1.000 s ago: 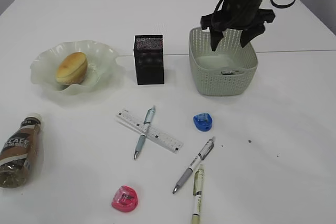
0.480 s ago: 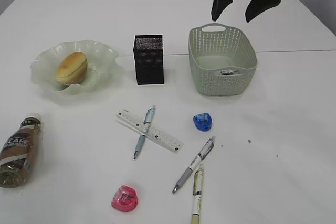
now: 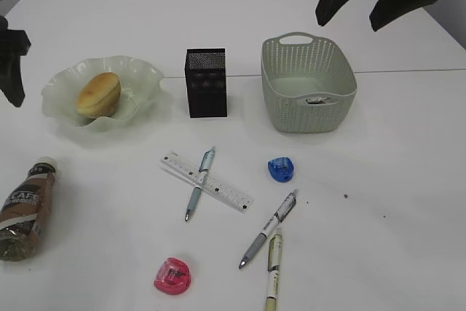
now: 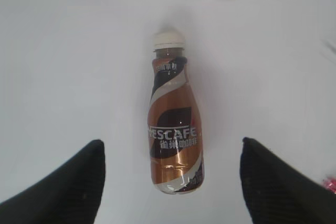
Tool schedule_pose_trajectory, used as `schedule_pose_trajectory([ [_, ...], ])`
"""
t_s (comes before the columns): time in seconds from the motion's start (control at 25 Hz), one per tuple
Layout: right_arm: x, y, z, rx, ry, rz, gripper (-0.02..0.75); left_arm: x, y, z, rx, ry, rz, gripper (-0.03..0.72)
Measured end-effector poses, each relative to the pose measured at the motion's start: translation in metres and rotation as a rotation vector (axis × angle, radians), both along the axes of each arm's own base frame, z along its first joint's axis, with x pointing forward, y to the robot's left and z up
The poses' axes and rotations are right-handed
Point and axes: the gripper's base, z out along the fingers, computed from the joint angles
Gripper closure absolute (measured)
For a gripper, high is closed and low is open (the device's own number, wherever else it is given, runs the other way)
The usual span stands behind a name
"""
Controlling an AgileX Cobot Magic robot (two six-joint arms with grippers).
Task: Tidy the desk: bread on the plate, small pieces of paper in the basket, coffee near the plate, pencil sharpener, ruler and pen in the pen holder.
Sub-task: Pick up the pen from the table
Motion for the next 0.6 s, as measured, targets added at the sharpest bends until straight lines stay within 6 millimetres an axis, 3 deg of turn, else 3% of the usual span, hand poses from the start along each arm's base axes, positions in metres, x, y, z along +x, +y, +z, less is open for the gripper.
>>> schedule_pose_trajectory([
  [0.32, -0.038, -0.01, 0.004, -0.01, 0.01, 0.019, 0.16, 0.021, -0.003, -0.051, 0.013, 0.134, 0.001, 0.101],
  [0.6, -0.049, -0.013, -0.001, -0.02, 0.029, 0.033, 0.16, 0.032, -0.005, -0.09, 0.014, 0.228, 0.004, 0.102],
])
